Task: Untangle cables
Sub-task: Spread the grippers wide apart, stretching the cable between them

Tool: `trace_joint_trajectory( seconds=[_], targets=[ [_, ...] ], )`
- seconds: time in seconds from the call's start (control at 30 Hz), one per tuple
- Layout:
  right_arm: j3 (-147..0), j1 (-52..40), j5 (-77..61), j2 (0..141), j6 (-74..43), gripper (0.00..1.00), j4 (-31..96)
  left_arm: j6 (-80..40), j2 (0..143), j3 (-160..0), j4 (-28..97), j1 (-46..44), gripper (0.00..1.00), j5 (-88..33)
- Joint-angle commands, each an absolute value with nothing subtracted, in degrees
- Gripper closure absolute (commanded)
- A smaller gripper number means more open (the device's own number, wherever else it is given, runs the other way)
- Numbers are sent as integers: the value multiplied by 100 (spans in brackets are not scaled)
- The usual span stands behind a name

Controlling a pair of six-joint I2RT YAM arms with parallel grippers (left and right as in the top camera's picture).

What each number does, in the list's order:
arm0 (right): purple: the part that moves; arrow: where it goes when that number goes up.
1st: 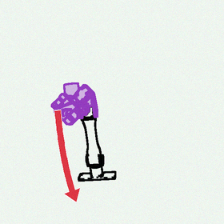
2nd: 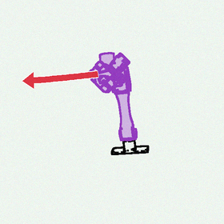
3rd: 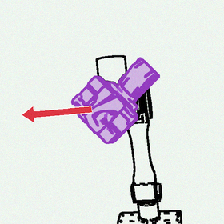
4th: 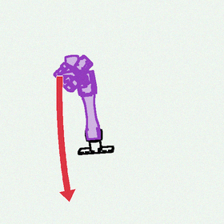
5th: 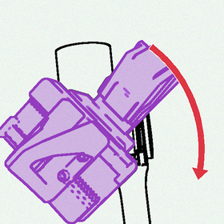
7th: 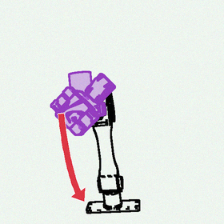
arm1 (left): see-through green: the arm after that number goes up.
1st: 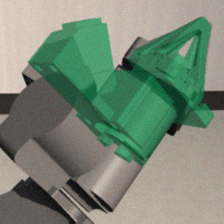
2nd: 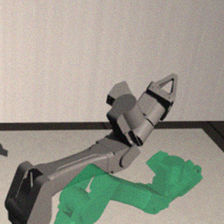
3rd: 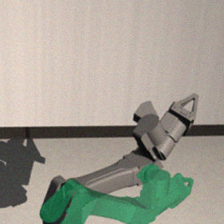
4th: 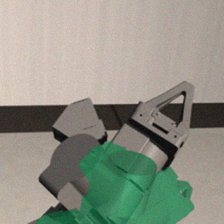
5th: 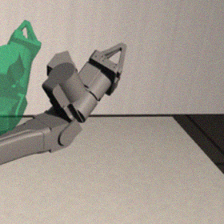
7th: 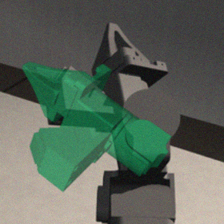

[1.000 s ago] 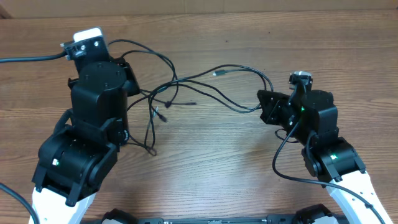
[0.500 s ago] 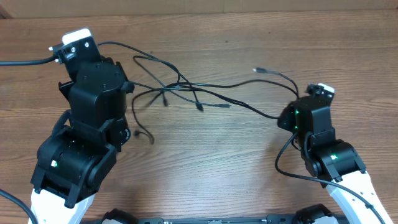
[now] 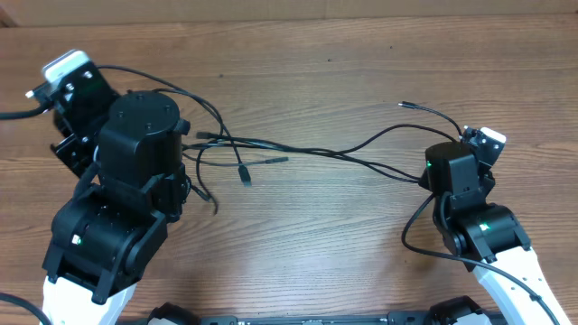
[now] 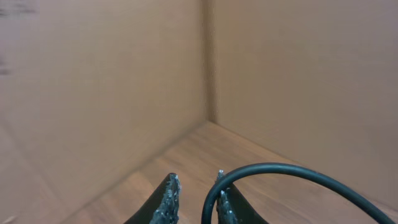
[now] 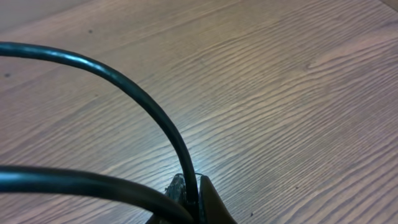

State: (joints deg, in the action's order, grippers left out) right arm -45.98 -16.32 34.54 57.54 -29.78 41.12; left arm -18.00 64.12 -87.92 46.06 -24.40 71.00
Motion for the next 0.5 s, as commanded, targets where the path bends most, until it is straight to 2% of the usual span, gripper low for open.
trace_joint_trajectory(
  seconds=[0.0,0.1,0.3,0.47],
  targets=[
    [-4731,-1599,3743,5935,-2952,96,4108,-1800,6283,-9017,4563,-2366,76,8278],
    [-4731,-1599,3741,6066,-2952,96,4112,-1800,6283,-9017,4560,-2215,71,8674],
    [-4731,-1599,3599,6143,-2995,96,4001,-1800,6292,-9015,4615,-1868,51,8416],
    [-4731,-1599,3052,6143,-2995,96,3798,-1850,6294,-9015,4617,-1765,48,8335]
  ],
)
